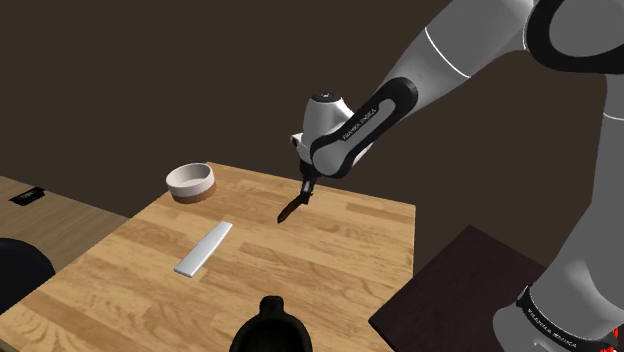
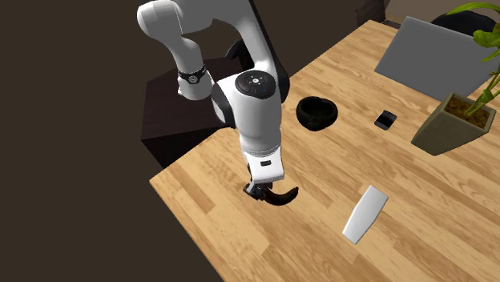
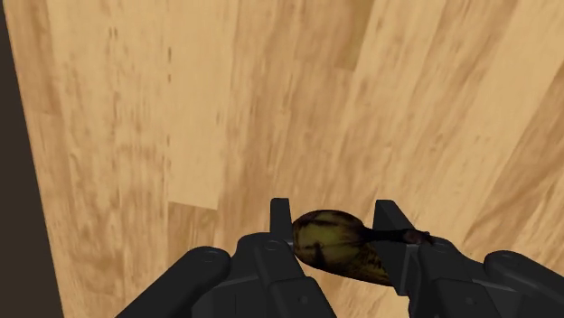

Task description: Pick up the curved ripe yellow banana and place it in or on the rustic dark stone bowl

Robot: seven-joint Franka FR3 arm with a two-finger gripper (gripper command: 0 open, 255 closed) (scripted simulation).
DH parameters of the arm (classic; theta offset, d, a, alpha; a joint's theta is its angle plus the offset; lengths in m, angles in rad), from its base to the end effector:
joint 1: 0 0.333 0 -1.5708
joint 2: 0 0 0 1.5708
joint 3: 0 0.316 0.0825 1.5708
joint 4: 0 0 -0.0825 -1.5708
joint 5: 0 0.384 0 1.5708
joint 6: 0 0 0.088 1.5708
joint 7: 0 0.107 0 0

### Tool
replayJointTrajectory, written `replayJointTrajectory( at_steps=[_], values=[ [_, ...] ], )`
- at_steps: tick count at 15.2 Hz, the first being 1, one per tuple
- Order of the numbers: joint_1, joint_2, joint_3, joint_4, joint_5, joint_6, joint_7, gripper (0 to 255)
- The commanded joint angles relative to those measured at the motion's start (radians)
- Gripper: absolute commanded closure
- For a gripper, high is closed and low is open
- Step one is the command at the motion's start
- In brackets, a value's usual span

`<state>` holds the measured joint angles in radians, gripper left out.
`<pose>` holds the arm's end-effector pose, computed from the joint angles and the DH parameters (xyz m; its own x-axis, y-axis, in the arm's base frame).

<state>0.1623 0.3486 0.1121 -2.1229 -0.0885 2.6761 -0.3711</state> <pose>0.5739 0.1629 0.2665 0.7397 0.6468 0.1857 0.6425 -0.7609 0.0904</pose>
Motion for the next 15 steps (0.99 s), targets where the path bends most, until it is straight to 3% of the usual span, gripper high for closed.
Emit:
replayJointTrajectory(
  at_steps=[1,13,15],
  values=[
    [-0.001,-0.021,0.004,0.001,0.005,-0.023,-0.002,255],
    [-0.011,-0.124,0.017,0.028,0.033,-0.152,-0.023,255],
    [0.015,-0.161,0.028,-0.024,0.023,-0.137,0.024,255]
  ],
)
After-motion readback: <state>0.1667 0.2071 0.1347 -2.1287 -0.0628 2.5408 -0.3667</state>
